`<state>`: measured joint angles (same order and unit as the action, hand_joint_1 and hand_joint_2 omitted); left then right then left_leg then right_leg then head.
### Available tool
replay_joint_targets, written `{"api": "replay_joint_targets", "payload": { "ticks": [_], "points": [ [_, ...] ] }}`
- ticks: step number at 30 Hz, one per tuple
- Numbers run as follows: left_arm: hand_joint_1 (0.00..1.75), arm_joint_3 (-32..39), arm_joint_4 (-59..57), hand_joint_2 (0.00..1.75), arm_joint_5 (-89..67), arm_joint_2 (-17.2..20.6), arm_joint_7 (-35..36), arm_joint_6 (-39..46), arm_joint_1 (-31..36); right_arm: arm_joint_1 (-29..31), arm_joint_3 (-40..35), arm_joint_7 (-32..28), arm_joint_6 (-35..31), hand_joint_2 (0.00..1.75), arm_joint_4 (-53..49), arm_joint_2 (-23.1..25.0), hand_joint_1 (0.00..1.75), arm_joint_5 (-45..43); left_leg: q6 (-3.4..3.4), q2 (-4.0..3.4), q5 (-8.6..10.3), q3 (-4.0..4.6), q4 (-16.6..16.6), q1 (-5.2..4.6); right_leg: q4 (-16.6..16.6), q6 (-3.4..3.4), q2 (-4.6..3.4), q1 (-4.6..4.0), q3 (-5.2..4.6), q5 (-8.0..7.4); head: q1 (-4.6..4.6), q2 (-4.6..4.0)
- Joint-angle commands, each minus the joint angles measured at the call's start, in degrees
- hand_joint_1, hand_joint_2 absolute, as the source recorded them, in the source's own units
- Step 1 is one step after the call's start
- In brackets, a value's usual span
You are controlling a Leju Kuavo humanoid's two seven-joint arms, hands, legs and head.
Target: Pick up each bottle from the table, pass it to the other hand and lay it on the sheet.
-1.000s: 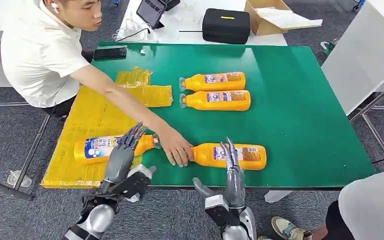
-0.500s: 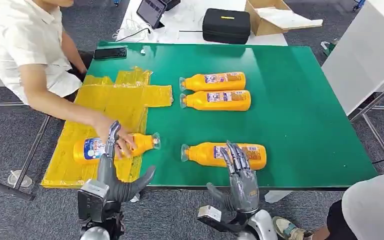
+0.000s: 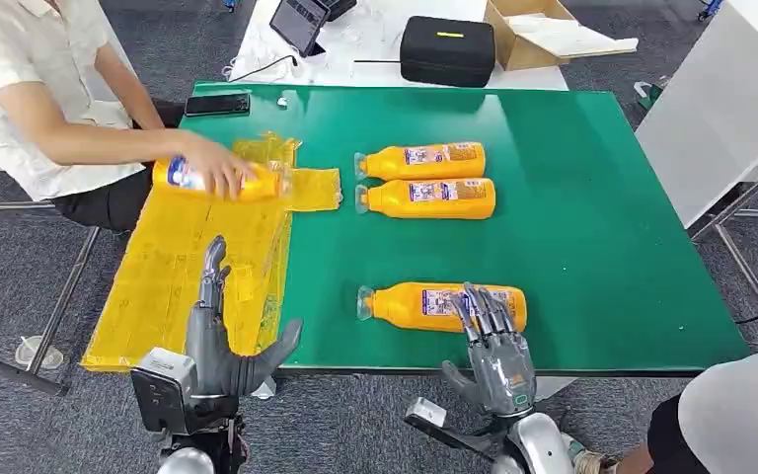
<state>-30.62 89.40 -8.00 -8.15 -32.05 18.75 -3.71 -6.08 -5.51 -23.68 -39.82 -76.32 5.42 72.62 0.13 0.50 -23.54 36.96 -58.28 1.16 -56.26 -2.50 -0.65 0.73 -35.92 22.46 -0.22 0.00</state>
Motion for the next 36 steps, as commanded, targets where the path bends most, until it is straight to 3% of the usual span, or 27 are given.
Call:
{"api": "replay_joint_targets", "payload": {
  "ticks": [1,15,21,36],
  "points": [
    [0.00,-0.5,-3.9,1.75,-4.4,0.0,2.4,5.8,1.4,3.2,4.8,4.1,-0.2,1.75,6.4,-3.4,0.00,3.1,0.05,0.03,-0.03,-0.23,0.1,-0.03,0.1,0.05,0.10,0.00,0.24,0.05,-0.02,0.00],
    [0.00,-1.7,-5.0,1.75,-4.2,0.2,2.3,4.5,2.8,7.6,5.7,5.2,-0.2,1.75,12.4,-4.6,0.00,5.6,0.05,-0.02,-0.03,-0.26,0.1,-0.03,0.1,0.05,0.05,0.00,0.26,0.04,-0.02,0.00],
    [0.00,-4.2,-14.3,1.75,0.0,-1.7,2.2,2.0,7.4,15.1,6.3,2.2,-0.2,1.75,20.9,-6.3,0.00,2.2,0.10,-0.07,-0.03,-0.42,0.1,-0.06,0.1,0.07,0.04,0.02,0.43,0.02,0.00,0.00],
    [0.00,-5.1,-14.9,1.75,1.8,-1.1,3.2,3.8,8.1,19.2,5.0,2.1,-0.2,1.75,29.6,-5.3,0.00,2.0,0.12,-0.06,-0.02,-0.33,0.1,-0.07,0.1,0.02,0.03,0.03,0.34,0.02,-0.02,0.02]
  ]
}}
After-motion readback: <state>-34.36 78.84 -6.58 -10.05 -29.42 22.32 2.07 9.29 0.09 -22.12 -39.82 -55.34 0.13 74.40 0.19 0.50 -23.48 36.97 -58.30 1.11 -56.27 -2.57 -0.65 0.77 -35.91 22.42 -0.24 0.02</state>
